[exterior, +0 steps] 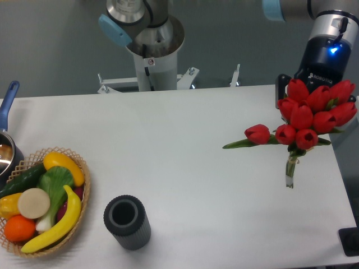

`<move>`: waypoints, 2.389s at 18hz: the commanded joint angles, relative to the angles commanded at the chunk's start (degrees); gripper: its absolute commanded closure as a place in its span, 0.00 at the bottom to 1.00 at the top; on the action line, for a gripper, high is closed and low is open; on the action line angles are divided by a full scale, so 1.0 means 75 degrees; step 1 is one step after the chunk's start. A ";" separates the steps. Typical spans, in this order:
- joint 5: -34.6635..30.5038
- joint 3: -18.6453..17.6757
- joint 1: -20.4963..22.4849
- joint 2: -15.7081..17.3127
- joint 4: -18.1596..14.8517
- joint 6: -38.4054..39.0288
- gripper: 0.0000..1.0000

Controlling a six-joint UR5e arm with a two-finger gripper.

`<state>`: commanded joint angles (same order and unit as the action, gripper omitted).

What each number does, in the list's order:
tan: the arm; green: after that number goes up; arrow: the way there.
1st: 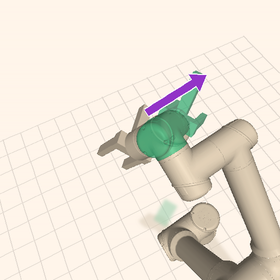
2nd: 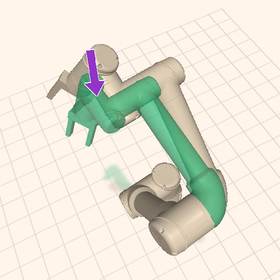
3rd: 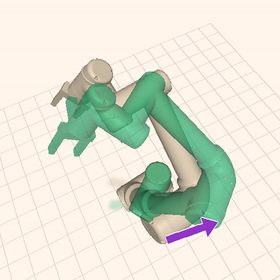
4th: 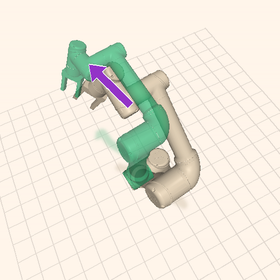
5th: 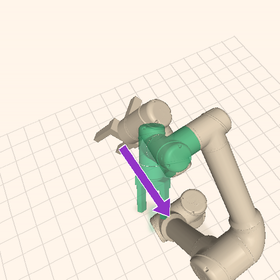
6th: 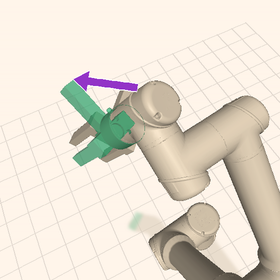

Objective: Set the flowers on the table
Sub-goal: 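Grip the red tulip bouquet stems and lift it upward, then tilt the held tulips and lower them onto the table surface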

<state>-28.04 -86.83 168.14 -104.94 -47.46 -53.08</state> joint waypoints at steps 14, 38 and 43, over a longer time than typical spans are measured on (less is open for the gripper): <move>-0.1406 -0.0620 -0.0059 0.0644 -0.0047 0.0023 0.51; -0.7462 -0.1208 -0.2132 -0.0186 -0.0082 -0.0586 0.51; -0.7863 -0.1114 -0.2332 -0.0597 -0.0082 -0.0692 0.51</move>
<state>-87.01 -95.19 150.65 -109.42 -48.08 -58.27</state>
